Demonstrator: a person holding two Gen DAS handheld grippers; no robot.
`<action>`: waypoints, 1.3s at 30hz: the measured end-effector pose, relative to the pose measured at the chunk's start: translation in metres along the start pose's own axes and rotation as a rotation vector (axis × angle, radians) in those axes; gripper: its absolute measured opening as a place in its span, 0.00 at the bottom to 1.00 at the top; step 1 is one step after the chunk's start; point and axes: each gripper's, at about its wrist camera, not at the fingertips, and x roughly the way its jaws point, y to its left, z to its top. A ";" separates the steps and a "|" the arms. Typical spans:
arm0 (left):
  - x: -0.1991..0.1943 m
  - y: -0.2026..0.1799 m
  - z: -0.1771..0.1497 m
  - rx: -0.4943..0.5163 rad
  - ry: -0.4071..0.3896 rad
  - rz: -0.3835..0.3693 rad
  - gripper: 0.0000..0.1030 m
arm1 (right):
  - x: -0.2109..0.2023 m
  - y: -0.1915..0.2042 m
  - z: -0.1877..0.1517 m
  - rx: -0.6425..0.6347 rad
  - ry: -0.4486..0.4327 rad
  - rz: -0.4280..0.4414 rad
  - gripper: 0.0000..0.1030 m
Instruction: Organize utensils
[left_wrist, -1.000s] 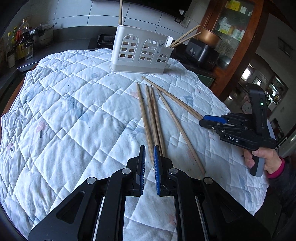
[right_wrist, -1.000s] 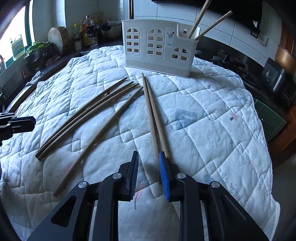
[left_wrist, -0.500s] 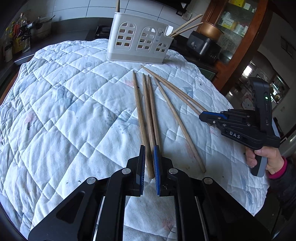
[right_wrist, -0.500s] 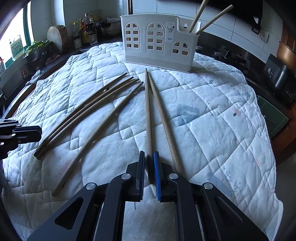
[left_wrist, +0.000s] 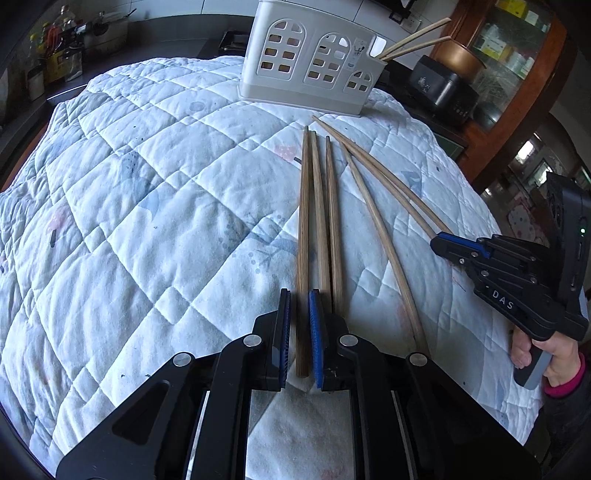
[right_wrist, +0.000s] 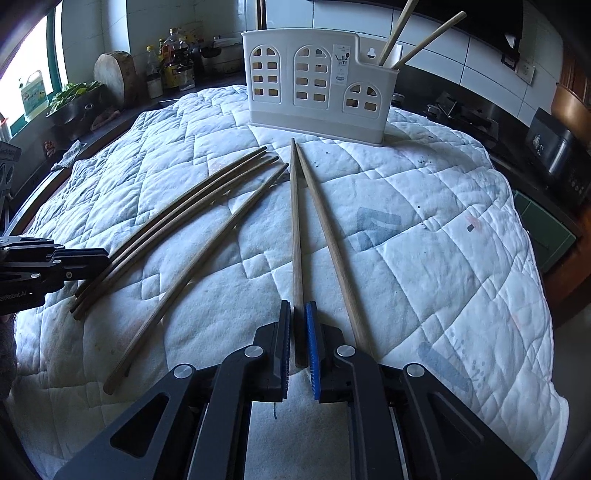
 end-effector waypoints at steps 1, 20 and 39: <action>0.000 -0.001 0.001 0.000 -0.004 0.014 0.12 | 0.000 0.000 0.000 0.002 -0.001 0.000 0.09; -0.012 -0.008 0.002 0.037 -0.090 0.088 0.06 | -0.020 0.006 -0.001 -0.001 -0.076 -0.024 0.07; -0.081 0.006 0.048 0.080 -0.316 -0.049 0.06 | -0.119 0.003 0.084 0.041 -0.385 -0.028 0.07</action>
